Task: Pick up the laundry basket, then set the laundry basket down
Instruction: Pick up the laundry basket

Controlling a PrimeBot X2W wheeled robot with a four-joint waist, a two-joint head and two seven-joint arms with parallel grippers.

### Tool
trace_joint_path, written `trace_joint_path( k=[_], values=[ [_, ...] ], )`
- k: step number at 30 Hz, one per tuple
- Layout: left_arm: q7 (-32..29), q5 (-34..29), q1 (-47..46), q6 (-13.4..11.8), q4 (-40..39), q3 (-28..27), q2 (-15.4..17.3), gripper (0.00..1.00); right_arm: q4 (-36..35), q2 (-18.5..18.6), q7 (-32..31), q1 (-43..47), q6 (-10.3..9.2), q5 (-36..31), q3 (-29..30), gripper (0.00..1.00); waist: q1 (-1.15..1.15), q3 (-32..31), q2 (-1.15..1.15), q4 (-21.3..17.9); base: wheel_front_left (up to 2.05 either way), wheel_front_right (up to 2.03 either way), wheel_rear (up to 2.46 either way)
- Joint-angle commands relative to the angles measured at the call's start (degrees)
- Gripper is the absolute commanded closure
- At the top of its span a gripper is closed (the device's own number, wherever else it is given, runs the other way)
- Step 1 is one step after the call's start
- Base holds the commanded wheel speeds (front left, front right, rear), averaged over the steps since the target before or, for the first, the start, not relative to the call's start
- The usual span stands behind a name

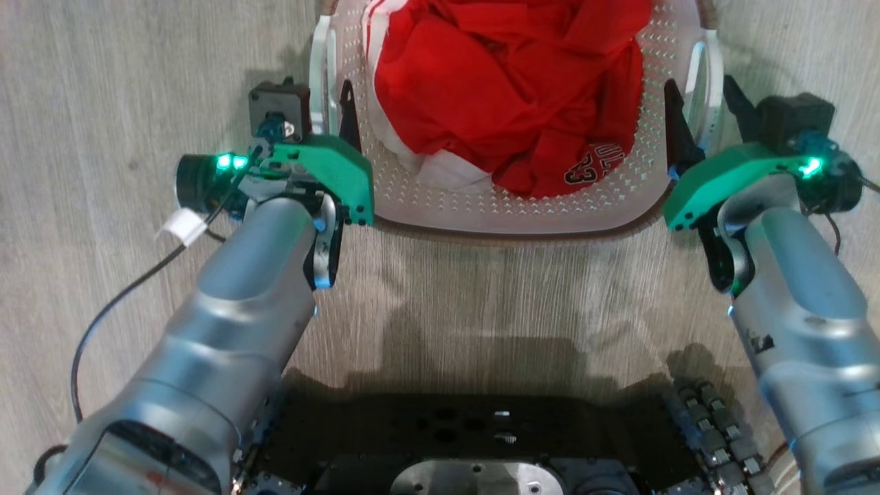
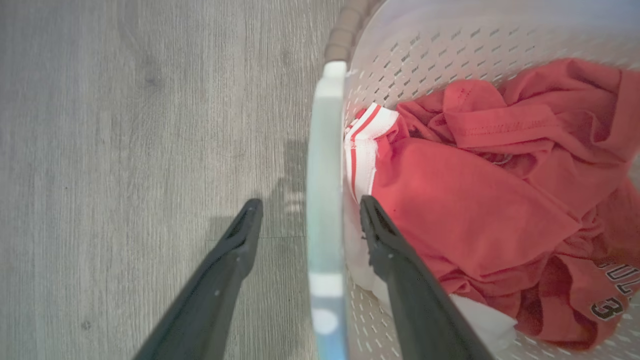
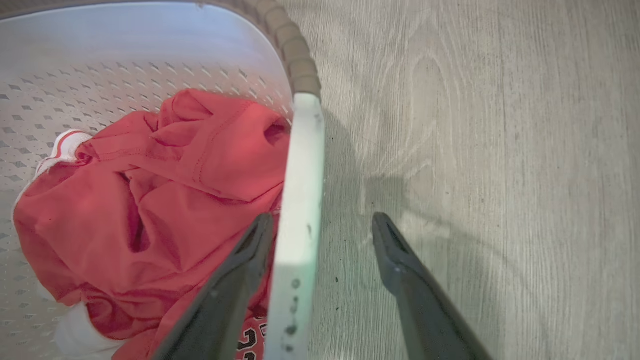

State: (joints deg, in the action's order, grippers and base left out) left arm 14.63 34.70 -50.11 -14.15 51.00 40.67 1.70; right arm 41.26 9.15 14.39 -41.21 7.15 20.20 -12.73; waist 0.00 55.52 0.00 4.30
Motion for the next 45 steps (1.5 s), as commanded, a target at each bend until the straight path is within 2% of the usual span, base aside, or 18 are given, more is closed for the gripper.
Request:
trace_joint_path(
  k=[1, 14, 15, 16, 17, 20, 21, 23, 25, 26, 27, 28, 45],
  values=[
    [0.37, 0.57, 0.47, -0.43, -0.19, 0.0, 1.18, 0.0, -0.35, -0.5, 0.61, 1.76, 0.34, 0.6, -1.47, 0.0, 0.0, 0.8, 0.0, -0.04, 0.0, 0.0, 0.0],
    [0.37, 4.65, -2.52, -1.25, 0.85, 4.02, 1.18, 0.0, 1.9, -0.59, 0.61, -0.96, 0.34, 2.11, -4.16, 0.0, 0.0, 2.21, 0.0, 0.05, 0.0, 0.0, 0.0],
    [0.37, 4.97, -2.62, -1.11, 0.99, 4.29, 1.18, 0.05, 1.88, -0.57, 0.61, -1.05, 0.34, 2.14, -4.34, 0.0, 0.0, 2.22, 0.0, 0.03, 0.0, 0.0, 0.0],
    [0.37, 5.29, -2.74, -0.97, 1.15, 4.59, 1.18, 0.24, 1.86, -0.53, 0.61, -1.13, 0.34, 2.17, -4.47, 0.04, 0.0, 2.25, 0.0, 0.02, 0.0, 0.0, 0.0],
    [0.37, 5.6, -2.89, -0.92, 1.26, 4.89, 1.18, 0.53, 1.86, -0.5, 0.61, -1.2, 0.34, 2.2, -4.57, 0.15, 0.0, 2.28, 0.0, 0.01, 0.0, 0.0, 0.0],
    [0.37, 6.49, -3.23, -0.79, 1.54, 5.99, 1.18, 0.78, 1.96, -0.4, 0.61, -1.38, 0.34, 2.26, -4.84, 0.51, 0.0, 2.29, 0.0, 0.02, 0.0, 0.0, 0.0],
    [0.37, 6.49, -3.23, -0.79, 1.54, 5.99, 1.18, 0.78, 1.96, -0.4, 0.61, -1.38, 0.34, 2.26, -4.84, 0.51, 0.0, 2.29, 0.0, 0.02, 0.0, 0.0, 0.0],
    [0.37, 7.05, -3.39, -0.62, 1.64, 6.76, 1.18, 1.0, 2.03, -0.38, 0.61, -1.5, 0.34, 2.22, -5.01, 0.6, 0.0, 2.25, 0.0, 0.03, 0.0, 0.0, 0.0],
    [0.37, 7.56, -3.5, -0.54, 1.63, 7.43, 1.18, 1.0, 2.13, -0.38, 0.61, -1.61, 0.34, 2.17, -5.11, 0.68, 0.0, 2.18, 0.0, 0.07, 0.0, 0.0, 0.0],
    [0.37, 7.9, -3.49, -0.48, 1.63, 7.81, 1.18, 1.0, 2.24, -0.38, 0.61, -1.63, 0.34, 2.13, -5.18, 0.75, 0.0, 2.11, 0.0, 0.1, 0.0, 0.0, 0.0],
    [0.37, 8.23, -3.48, -0.45, 1.63, 8.18, 1.18, 1.0, 2.4, -0.36, 0.61, -1.66, 0.34, 2.08, -5.28, 0.94, 0.0, 2.01, 0.0, 0.15, 0.0, 0.0, 0.0],
    [0.37, 8.55, -3.5, -0.44, 1.67, 8.49, 1.18, 1.0, 2.57, -0.36, 0.61, -1.7, 0.34, 2.04, -5.33, 1.0, 0.0, 1.9, 0.0, 0.21, 0.0, 0.0, 0.0],
    [0.37, 13.27, -0.3, -0.81, 2.02, 12.48, 1.18, 1.0, 10.08, -1.82, 0.61, -1.89, 0.34, 2.64, -6.69, 1.0, 0.0, -4.95, 0.0, 0.25, 0.0, 0.0, 0.0]
  ],
)
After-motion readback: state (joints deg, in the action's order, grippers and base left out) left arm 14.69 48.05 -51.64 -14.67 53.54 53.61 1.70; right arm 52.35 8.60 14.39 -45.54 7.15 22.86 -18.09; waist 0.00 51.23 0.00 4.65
